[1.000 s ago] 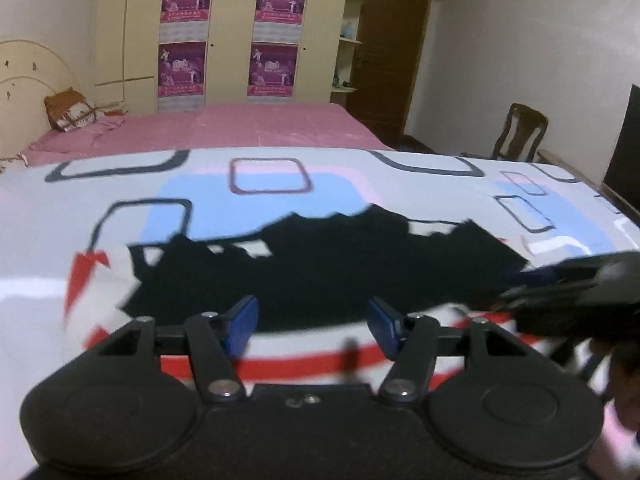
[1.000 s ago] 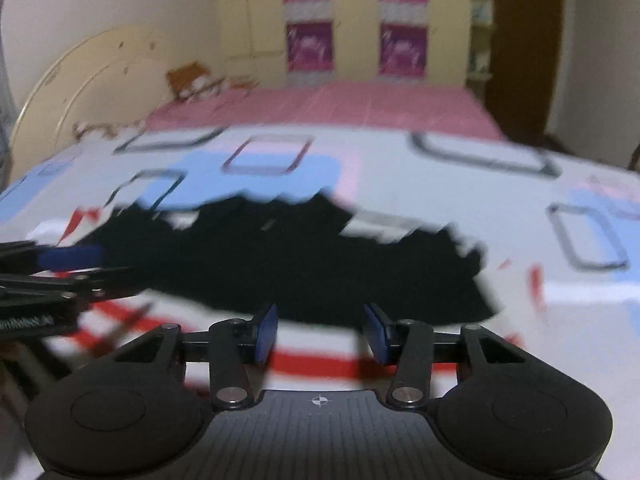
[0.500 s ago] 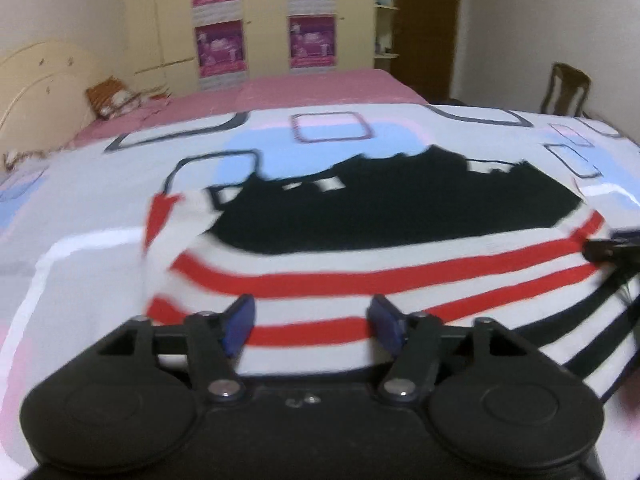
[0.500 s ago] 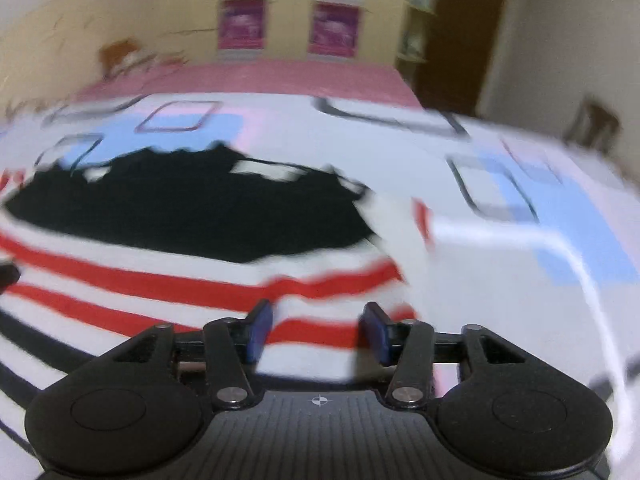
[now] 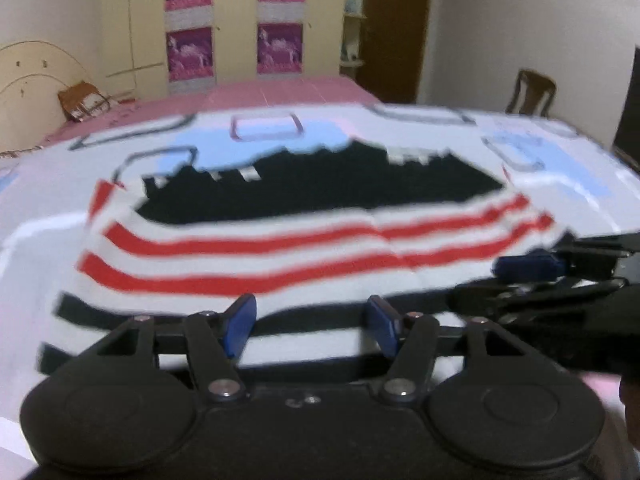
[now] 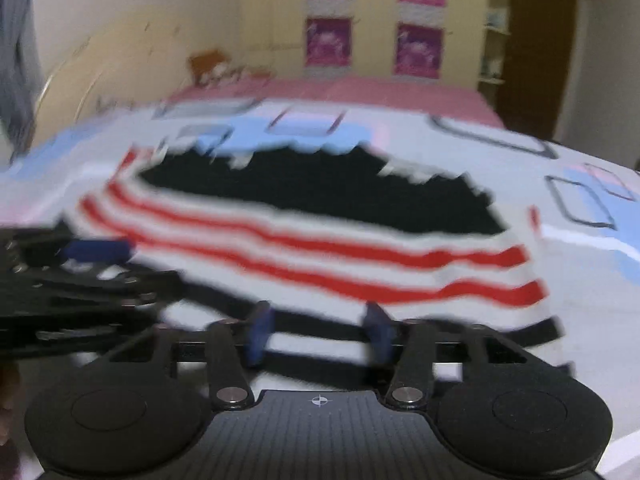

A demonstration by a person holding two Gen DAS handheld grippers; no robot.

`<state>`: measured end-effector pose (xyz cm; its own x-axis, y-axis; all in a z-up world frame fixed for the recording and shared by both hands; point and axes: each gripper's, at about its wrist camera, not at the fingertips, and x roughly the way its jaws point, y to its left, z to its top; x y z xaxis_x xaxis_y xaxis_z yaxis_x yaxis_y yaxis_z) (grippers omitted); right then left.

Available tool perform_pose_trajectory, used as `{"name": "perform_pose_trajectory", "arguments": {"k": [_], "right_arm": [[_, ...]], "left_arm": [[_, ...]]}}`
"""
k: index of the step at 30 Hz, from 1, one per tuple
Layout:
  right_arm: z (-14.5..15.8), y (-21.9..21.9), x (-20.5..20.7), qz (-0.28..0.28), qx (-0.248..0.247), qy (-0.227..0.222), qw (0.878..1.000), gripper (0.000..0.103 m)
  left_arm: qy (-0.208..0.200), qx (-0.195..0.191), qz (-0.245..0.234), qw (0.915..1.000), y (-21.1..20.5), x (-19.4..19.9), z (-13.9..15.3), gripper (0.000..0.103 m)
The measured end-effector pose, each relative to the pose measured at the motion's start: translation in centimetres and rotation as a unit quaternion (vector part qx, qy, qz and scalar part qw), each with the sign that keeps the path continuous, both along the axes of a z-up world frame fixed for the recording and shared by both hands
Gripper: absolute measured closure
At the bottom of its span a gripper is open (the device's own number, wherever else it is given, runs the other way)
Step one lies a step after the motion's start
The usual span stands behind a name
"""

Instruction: Fold small clothes

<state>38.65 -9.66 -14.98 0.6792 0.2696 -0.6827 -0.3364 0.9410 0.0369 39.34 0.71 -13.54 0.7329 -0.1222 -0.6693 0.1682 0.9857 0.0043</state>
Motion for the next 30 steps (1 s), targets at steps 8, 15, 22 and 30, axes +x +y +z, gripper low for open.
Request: {"name": "perform_pose_trajectory", "arguments": {"k": [8,15,22,30], "right_arm": [[-0.2,1.1,-0.2,-0.001,-0.013,0.006,1.000,0.063],[-0.2,0.5,-0.6,-0.001,-0.020,0.018,1.000,0.066],[0.4,-2.7,-0.2,-0.030,-0.023,0.021,0.999,0.087],[-0.7,-10.8,-1.7,-0.118,-0.044,0.031,0.992,0.091]], "left_arm": [[0.007,0.005,-0.002,1.0000,-0.5,-0.6,0.3,0.045],[0.007,0.004,0.000,1.0000,0.5,-1.1,0.2,0.044],[0.000,0.009,0.010,0.9999,2.3,-1.1,1.0,0.047],[0.004,0.026,0.070,0.9972,8.9,-3.6,0.0,0.048]]}}
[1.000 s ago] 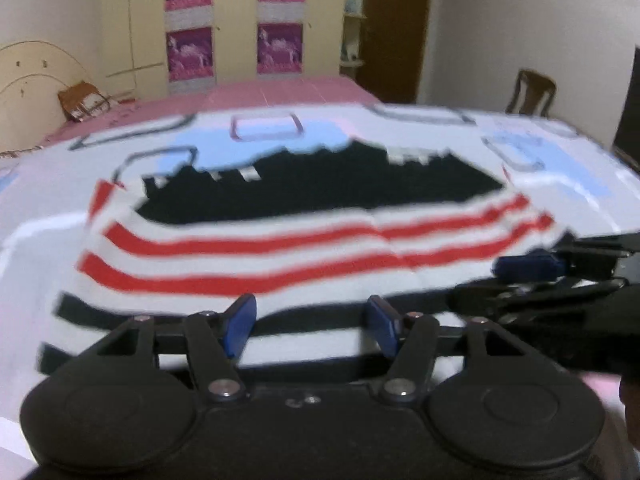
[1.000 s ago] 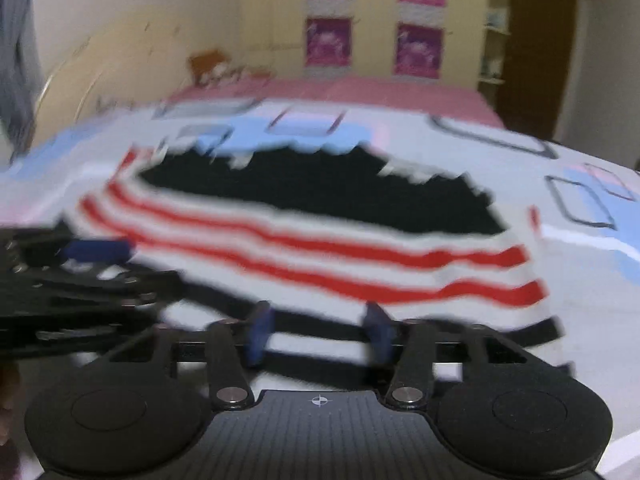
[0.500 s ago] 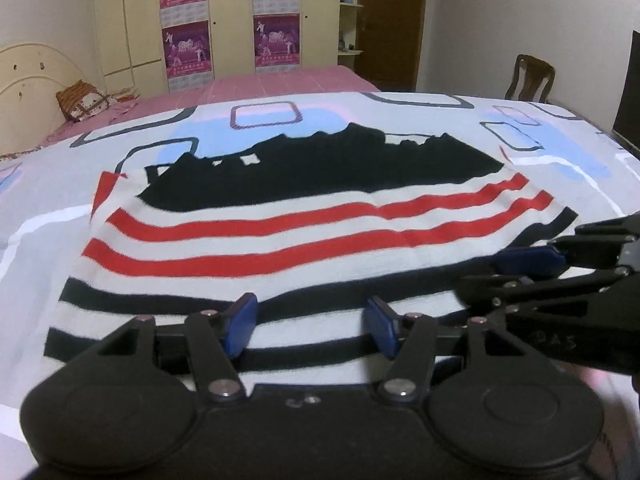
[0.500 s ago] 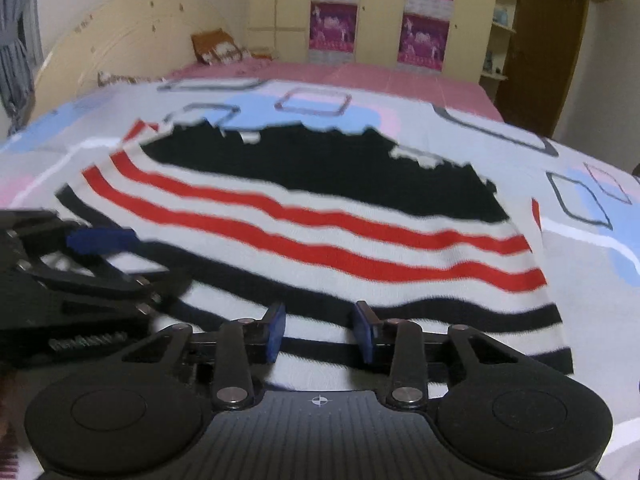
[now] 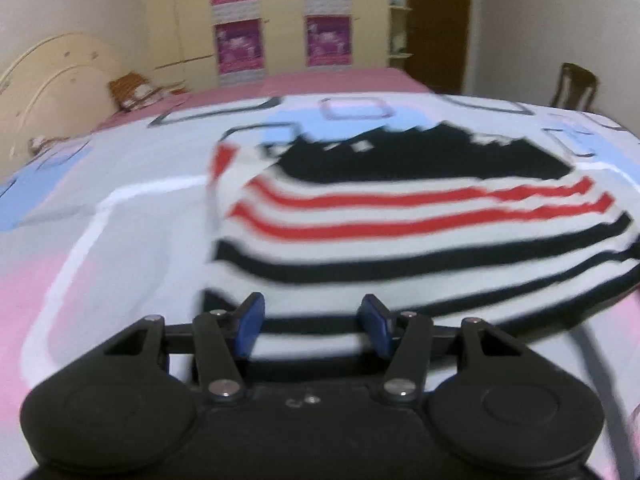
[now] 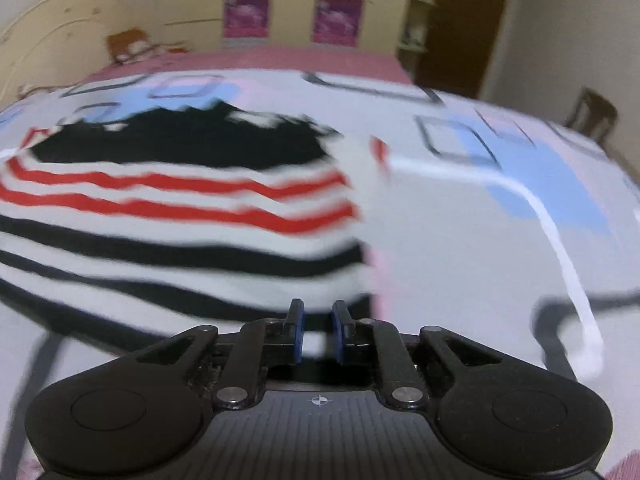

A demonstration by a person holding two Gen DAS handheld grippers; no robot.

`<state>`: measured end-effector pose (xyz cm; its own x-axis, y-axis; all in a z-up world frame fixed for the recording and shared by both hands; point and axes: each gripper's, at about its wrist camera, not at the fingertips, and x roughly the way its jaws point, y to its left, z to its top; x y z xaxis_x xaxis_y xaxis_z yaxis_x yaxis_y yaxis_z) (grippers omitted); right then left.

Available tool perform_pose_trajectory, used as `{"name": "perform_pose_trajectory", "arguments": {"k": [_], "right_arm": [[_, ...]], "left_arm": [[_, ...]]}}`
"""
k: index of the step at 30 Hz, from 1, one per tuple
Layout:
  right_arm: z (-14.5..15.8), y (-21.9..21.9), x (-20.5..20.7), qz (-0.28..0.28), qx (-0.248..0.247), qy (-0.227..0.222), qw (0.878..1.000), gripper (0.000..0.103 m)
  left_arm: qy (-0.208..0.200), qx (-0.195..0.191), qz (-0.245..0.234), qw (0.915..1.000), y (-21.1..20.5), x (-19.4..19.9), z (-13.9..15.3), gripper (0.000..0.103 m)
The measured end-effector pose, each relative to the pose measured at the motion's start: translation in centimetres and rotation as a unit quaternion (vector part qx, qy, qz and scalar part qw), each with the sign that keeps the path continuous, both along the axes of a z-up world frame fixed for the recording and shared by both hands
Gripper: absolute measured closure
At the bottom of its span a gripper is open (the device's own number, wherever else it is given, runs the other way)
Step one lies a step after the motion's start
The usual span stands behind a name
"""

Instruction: Fold small clothes

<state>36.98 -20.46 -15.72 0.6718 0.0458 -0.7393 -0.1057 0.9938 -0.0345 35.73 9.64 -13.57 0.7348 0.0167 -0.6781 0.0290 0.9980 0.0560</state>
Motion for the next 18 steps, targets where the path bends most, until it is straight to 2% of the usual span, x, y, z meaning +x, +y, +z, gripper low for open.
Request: {"name": "perform_pose_trajectory", "arguments": {"k": [2,4,6,7,8,9,11,13,14,16,18], "right_arm": [[0.3,-0.3,-0.4,0.002,0.001,0.001,1.000,0.091],[1.6,1.0,-1.0,0.001,-0.007,-0.016,1.000,0.090],[3.2,2.5,-2.1,0.010,0.041,-0.042,0.998,0.090],[3.4,3.5,-2.2,0.018,0.057,-0.040,0.997,0.078],[3.2,4.8,-2.3,0.035,0.072,-0.030,0.996,0.054],[3.0,6.0,-2.3,0.047,0.077,-0.026,0.996,0.048],[2.5,8.1,-2.7,0.065,0.072,-0.024,0.995,0.048],[1.4,9.0,-2.6,0.056,0.055,0.003,0.997,0.048],[0.4,9.1,-2.8,0.051,0.049,0.017,0.997,0.048],[0.2,9.3,-4.0,0.065,0.027,-0.001,0.998,0.048],[0.6,8.9,-4.4,0.070,0.026,-0.006,0.997,0.048]], "left_arm": [[-0.001,-0.009,0.008,0.9999,0.5,-0.5,0.2,0.053],[-0.010,-0.005,0.003,0.9999,-1.0,-0.8,1.2,0.053],[-0.031,-0.037,-0.031,0.9984,-3.5,-1.4,2.2,0.050],[-0.034,-0.041,-0.046,0.9975,-4.8,-1.5,2.4,0.049],[-0.033,-0.044,-0.061,0.9966,-6.1,-1.5,2.4,0.047],[-0.028,-0.050,-0.071,0.9958,-7.4,-1.3,2.1,0.047],[-0.014,-0.066,-0.076,0.9949,-8.8,-0.8,1.5,0.047],[0.017,-0.067,-0.074,0.9949,-9.5,-0.5,0.2,0.047],[0.015,-0.060,-0.075,0.9952,-9.6,-0.7,-0.2,0.047],[0.009,-0.054,-0.078,0.9954,-9.5,-1.3,0.2,0.047],[-0.016,-0.041,-0.070,0.9966,-8.6,-1.9,1.0,0.047]]}}
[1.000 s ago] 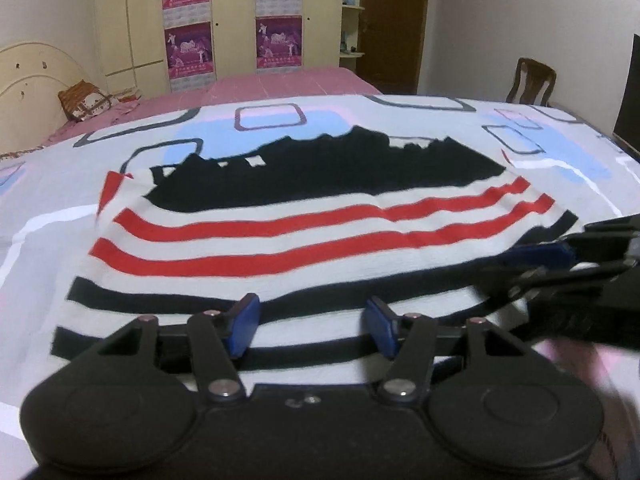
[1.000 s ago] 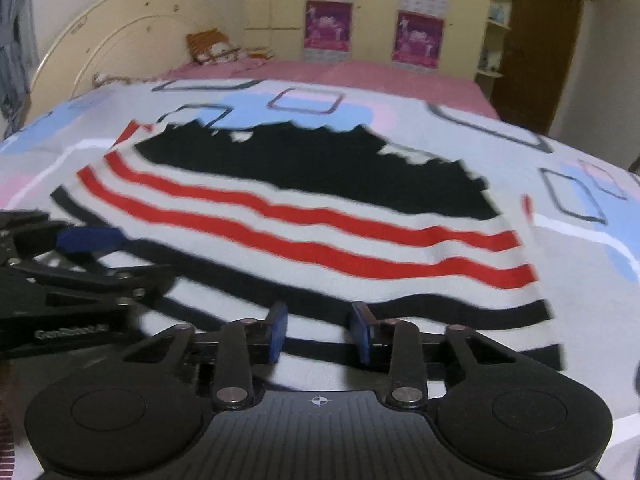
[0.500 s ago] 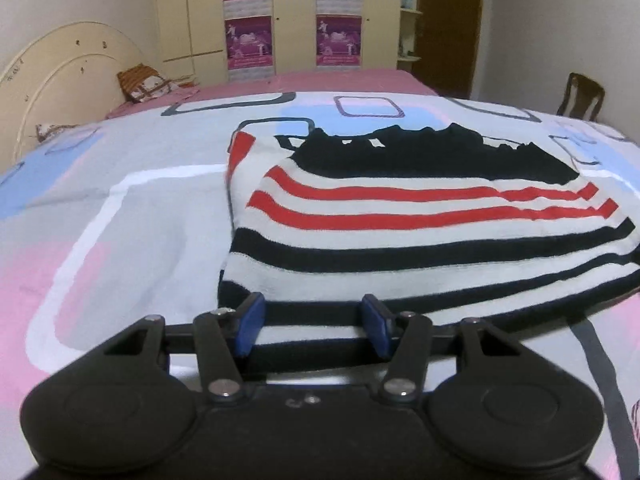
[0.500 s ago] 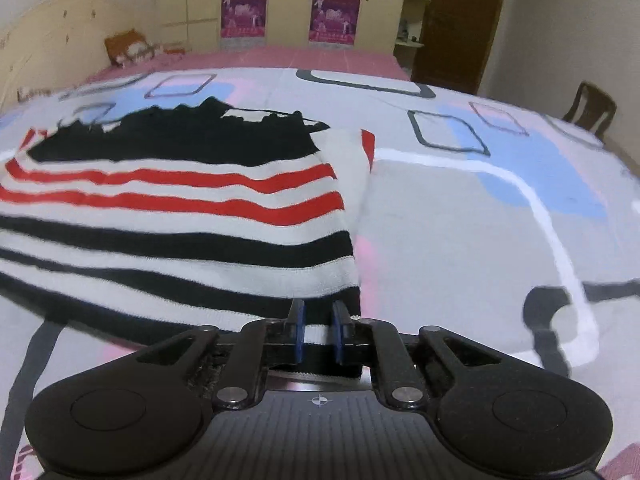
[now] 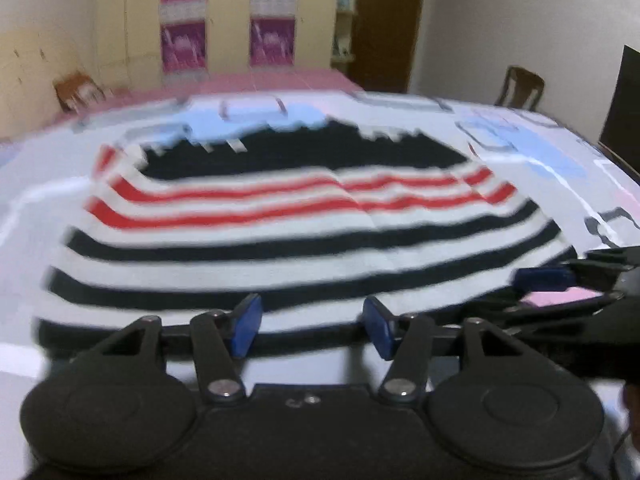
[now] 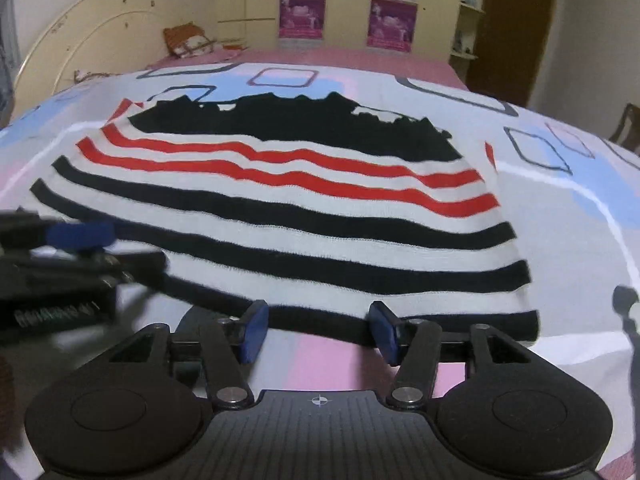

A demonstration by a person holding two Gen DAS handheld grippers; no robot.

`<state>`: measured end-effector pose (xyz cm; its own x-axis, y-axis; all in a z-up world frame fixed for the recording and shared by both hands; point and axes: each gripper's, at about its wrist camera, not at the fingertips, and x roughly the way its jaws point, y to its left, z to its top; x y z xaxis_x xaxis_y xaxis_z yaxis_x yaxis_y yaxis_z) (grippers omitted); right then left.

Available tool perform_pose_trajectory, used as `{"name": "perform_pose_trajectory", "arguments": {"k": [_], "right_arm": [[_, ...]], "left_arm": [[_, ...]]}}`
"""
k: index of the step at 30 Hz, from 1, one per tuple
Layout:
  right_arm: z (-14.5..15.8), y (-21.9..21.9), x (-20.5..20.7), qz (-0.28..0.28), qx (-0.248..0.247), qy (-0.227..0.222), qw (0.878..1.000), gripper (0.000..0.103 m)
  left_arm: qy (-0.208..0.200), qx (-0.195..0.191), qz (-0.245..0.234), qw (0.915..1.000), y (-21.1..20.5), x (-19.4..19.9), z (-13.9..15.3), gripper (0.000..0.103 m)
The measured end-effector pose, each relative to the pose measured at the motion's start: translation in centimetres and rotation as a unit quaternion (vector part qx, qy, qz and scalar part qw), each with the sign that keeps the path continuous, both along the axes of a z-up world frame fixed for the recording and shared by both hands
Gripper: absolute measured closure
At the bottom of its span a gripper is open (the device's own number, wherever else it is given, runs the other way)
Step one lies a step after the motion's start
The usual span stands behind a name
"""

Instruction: Fold small clothes

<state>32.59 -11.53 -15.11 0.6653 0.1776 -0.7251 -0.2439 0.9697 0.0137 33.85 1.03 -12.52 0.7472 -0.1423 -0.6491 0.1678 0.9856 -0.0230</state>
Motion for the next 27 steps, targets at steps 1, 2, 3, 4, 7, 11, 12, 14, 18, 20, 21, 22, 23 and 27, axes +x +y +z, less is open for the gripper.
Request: {"name": "perform_pose_trajectory", "arguments": {"k": [1,2,3,4,7,11,12,14,18,20,21,22,23,27], "right_arm": [[0.5,-0.9,-0.1,-0.014,0.011,-0.014,1.000,0.048],[0.8,-1.8,0.0,-0.032,0.018,-0.024,0.999,0.048],[1.0,-2.9,0.2,-0.052,0.022,-0.028,0.998,0.049],[1.0,-3.8,0.5,-0.067,0.023,-0.029,0.997,0.060],[-0.1,-6.4,1.1,-0.098,-0.001,-0.003,0.995,0.070],[-0.4,-7.2,0.1,-0.070,-0.022,-0.010,0.997,0.070],[0.0,-7.2,-0.1,-0.070,-0.020,-0.015,0.997,0.072],[0.7,-7.5,-0.7,-0.077,-0.011,-0.040,0.996,0.080],[-1.0,-8.0,-0.3,-0.075,-0.023,-0.010,0.997,0.089],[-0.8,-7.7,-0.3,-0.070,-0.032,-0.007,0.997,0.089],[-0.7,-7.8,-0.3,-0.071,-0.028,-0.005,0.997,0.089],[-0.7,-8.1,-0.3,-0.073,-0.022,-0.004,0.997,0.089],[-0.7,-8.2,-0.4,-0.073,-0.018,-0.005,0.997,0.089],[-0.8,-8.6,-0.3,-0.072,-0.015,-0.008,0.997,0.089]], "left_arm": [[-0.009,0.003,0.006,0.9999,0.7,-0.1,0.4,0.047],[-0.016,0.008,0.015,0.9997,1.5,-0.1,0.7,0.047],[-0.023,0.016,0.028,0.9992,2.4,-0.1,0.9,0.047],[-0.029,0.024,0.039,0.9985,3.3,-0.1,0.9,0.047],[-0.028,0.049,0.076,0.9955,5.9,-0.3,0.3,0.049],[-0.004,0.029,0.094,0.9952,8.3,-0.5,-0.5,0.056],[-0.010,0.030,0.097,0.9948,8.2,-0.8,-0.1,0.057],[-0.027,0.023,0.104,0.9939,8.3,-1.2,0.4,0.056],[0.000,0.028,0.108,0.9938,8.2,-0.3,-0.7,0.057],[0.003,0.024,0.112,0.9934,8.4,-0.3,-0.7,0.057],[0.003,0.024,0.112,0.9934,8.5,-0.3,-0.8,0.057],[0.003,0.024,0.111,0.9935,8.5,-0.3,-0.8,0.057],[0.003,0.025,0.111,0.9935,8.5,-0.3,-0.9,0.057],[0.003,0.035,0.111,0.9932,8.3,-0.2,-0.9,0.056]]}}
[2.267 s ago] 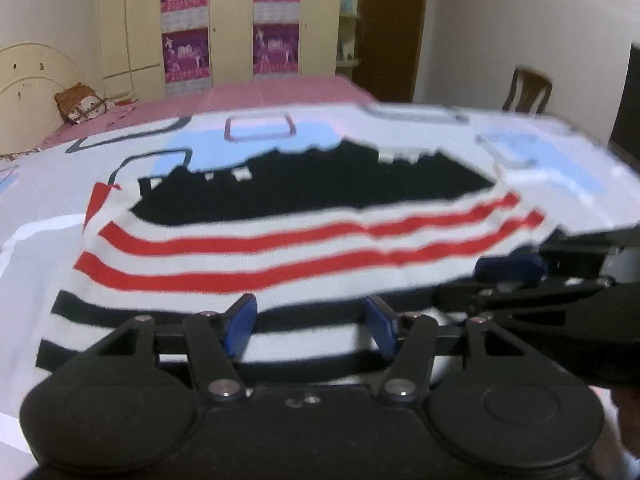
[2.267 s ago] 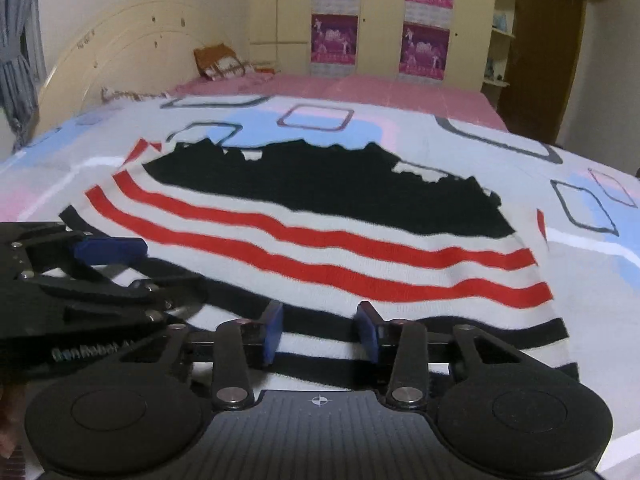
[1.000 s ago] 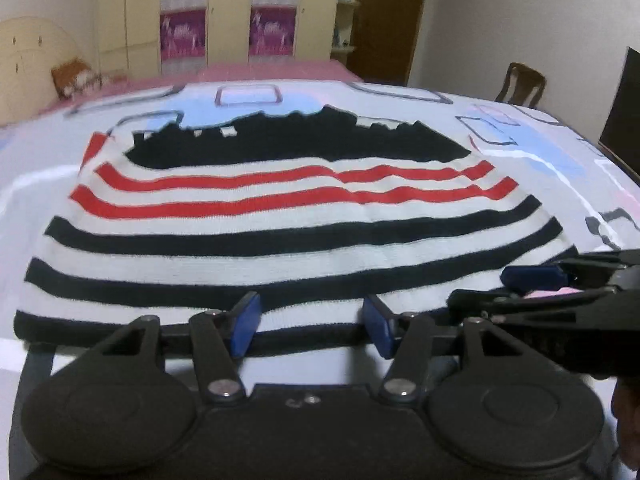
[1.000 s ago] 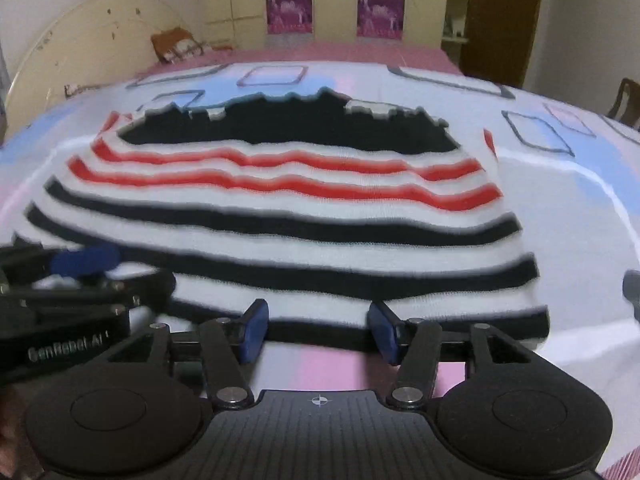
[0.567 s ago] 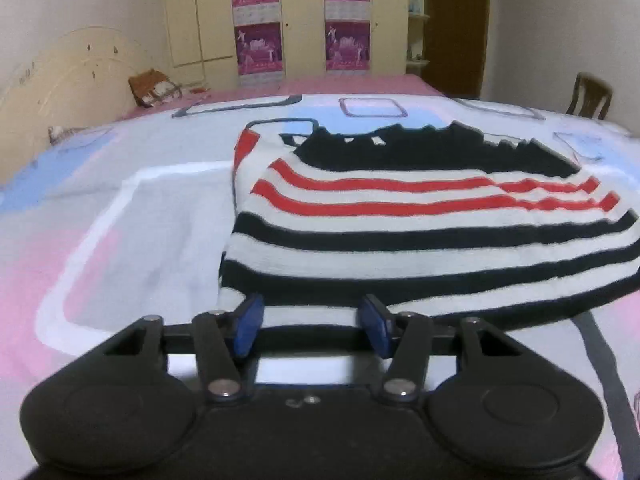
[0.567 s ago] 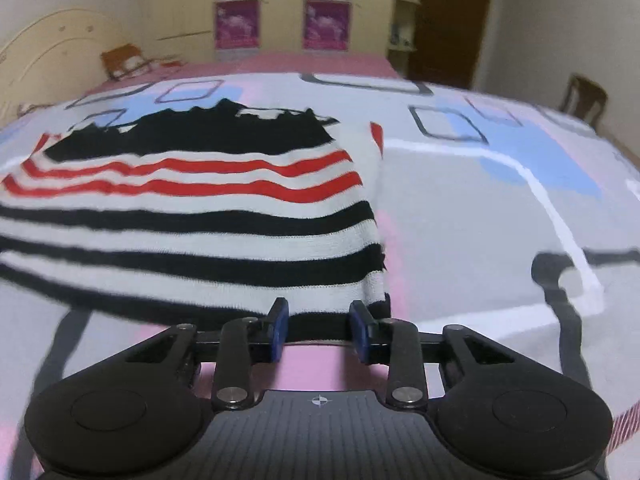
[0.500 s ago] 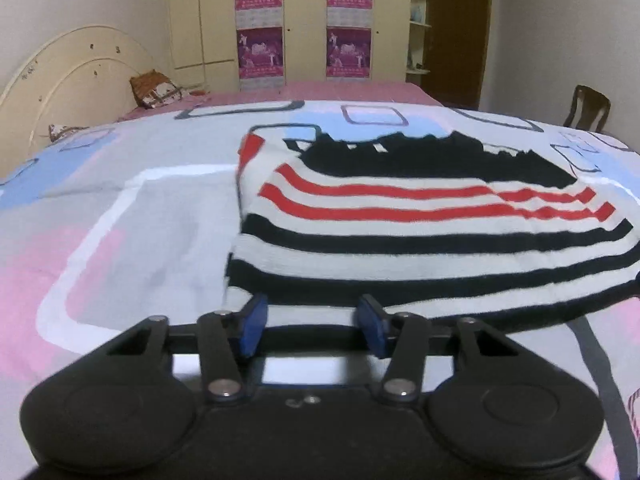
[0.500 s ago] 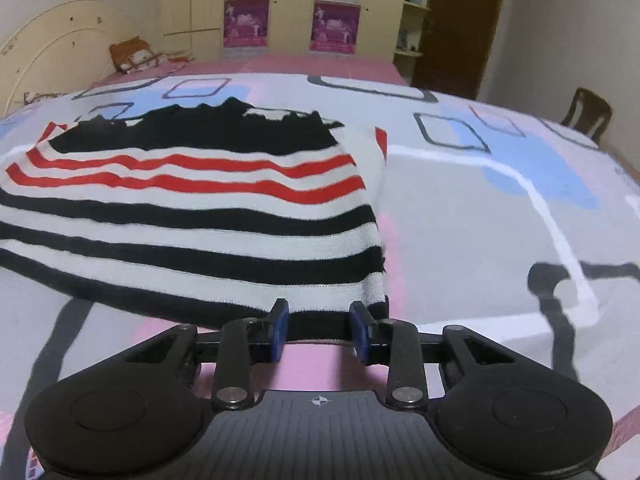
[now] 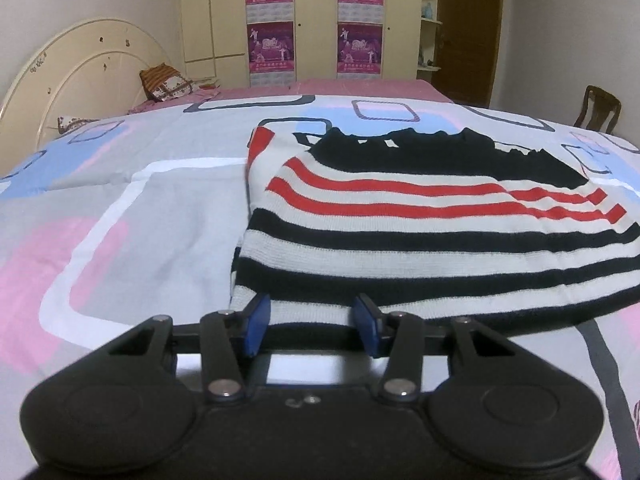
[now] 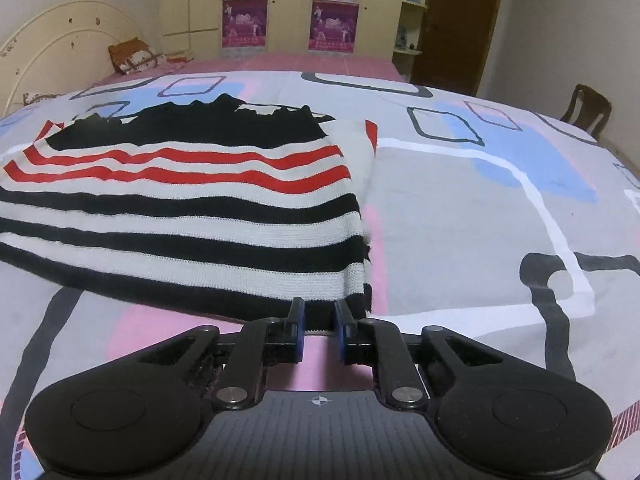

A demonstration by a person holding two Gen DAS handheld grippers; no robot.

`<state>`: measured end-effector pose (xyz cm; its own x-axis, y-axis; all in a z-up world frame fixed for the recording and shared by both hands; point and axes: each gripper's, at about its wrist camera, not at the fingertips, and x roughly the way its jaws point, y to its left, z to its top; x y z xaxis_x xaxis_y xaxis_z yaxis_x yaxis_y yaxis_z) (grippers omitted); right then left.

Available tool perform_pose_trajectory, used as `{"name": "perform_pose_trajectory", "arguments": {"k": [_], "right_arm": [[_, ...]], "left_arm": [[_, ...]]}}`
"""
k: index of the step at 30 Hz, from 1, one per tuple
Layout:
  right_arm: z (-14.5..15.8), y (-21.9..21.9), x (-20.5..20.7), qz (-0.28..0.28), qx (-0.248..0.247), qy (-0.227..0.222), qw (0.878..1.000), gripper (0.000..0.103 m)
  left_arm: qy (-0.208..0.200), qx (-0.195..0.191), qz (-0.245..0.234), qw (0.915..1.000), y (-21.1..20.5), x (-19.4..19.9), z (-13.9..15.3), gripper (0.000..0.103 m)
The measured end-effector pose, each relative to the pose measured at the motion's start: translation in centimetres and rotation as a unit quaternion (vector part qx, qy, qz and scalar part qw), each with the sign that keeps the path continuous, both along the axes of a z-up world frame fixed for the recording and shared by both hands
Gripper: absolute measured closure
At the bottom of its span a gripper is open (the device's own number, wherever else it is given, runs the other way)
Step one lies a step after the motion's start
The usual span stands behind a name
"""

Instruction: Fold small clothes

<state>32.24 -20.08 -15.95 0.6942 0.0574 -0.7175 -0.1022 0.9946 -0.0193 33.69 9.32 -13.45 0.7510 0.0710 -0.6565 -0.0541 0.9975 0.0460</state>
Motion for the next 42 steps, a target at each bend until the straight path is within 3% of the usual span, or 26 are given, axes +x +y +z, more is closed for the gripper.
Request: {"name": "perform_pose_trajectory", "arguments": {"k": [9,10,11,12,13,14,15,16,18,19,20,22,23,24,26,29,33,37,39,40,41,42], "right_arm": [[0.1,-0.2,0.7,0.007,-0.001,0.008,1.000,0.089],[0.4,-0.1,0.7,0.009,-0.007,0.007,1.000,0.088],[0.9,0.0,0.4,0.010,-0.012,-0.003,1.000,0.088],[1.6,0.1,0.0,0.011,-0.015,-0.024,1.000,0.088],[2.5,0.1,-0.6,0.011,-0.013,-0.048,0.999,0.069],[3.0,0.1,-0.9,0.005,-0.007,-0.062,0.998,0.020],[3.4,0.0,-1.1,0.001,0.002,-0.079,0.997,0.008],[4.0,-0.1,-1.5,0.011,0.020,-0.103,0.994,0.013],[4.5,0.1,-1.1,0.023,0.049,-0.098,0.994,0.063],[4.5,0.2,-0.4,0.026,0.067,-0.078,0.994,0.093],[4.5,0.3,0.3,0.024,0.083,-0.066,0.994,0.096],[4.5,0.7,1.5,0.021,0.112,-0.055,0.992,0.096],[4.4,0.9,2.1,0.022,0.123,-0.049,0.991,0.096],[4.5,1.3,2.7,0.024,0.132,-0.042,0.990,0.096],[4.5,2.5,4.0,0.036,0.146,-0.032,0.988,0.103],[4.4,4.5,6.3,0.053,0.175,-0.010,0.983,0.103],[3.6,7.6,8.8,0.075,0.178,0.009,0.981,0.103],[2.7,9.7,10.4,0.086,0.185,0.021,0.979,0.103],[2.6,10.2,10.6,0.086,0.188,0.020,0.978,0.103],[2.8,10.4,10.6,0.088,0.189,0.015,0.978,0.103],[2.8,10.7,10.7,0.092,0.189,0.010,0.978,0.103],[2.6,11.0,10.9,0.095,0.186,0.008,0.978,0.103]], "left_arm": [[0.001,0.019,-0.002,0.9998,-0.3,-0.4,0.6,0.055],[-0.009,0.042,0.011,0.9990,-0.6,-0.9,1.1,0.038],[-0.020,0.065,0.028,0.9973,-0.9,-1.4,1.4,0.014],[-0.034,0.075,0.040,0.9958,-1.0,-2.1,1.8,0.011],[-0.046,0.054,0.042,0.9966,-0.8,-3.0,2.3,0.018],[-0.052,0.019,0.041,0.9976,-0.4,-3.5,2.6,0.023],[-0.056,-0.017,0.044,0.9973,-0.2,-4.0,2.8,0.025],[-0.055,-0.048,0.049,0.9961,0.0,-4.2,2.7,0.027],[-0.040,-0.117,0.069,0.9899,0.6,-3.7,1.8,0.033],[-0.034,-0.170,0.088,0.9809,1.4,-3.4,1.1,0.038],[-0.031,-0.218,0.111,0.9691,2.4,-3.1,0.3,0.041],[-0.044,-0.320,0.163,0.9324,4.4,-3.0,-1.6,0.041],[-0.061,-0.352,0.178,0.9168,5.0,-3.1,-2.1,0.041],[-0.067,-0.367,0.186,0.9089,5.4,-2.8,-2.4,0.042],[-0.075,-0.376,0.192,0.9034,5.6,-2.0,-2.7,0.044],[-0.083,-0.384,0.199,0.8980,6.1,-0.3,-3.2,0.054],[-0.081,-0.404,0.210,0.8867,7.0,2.2,-3.9,0.070],[-0.067,-0.410,0.203,0.8866,7.4,3.6,-3.9,0.083],[-0.093,-0.432,0.197,0.8753,7.5,2.8,-3.6,0.085],[-0.111,-0.433,0.187,0.8749,7.5,2.3,-3.4,0.085],[-0.111,-0.409,0.183,0.8870,7.3,2.3,-3.5,0.085],[-0.090,-0.400,0.191,0.8918,7.3,2.6,-4.3,0.086]]}}
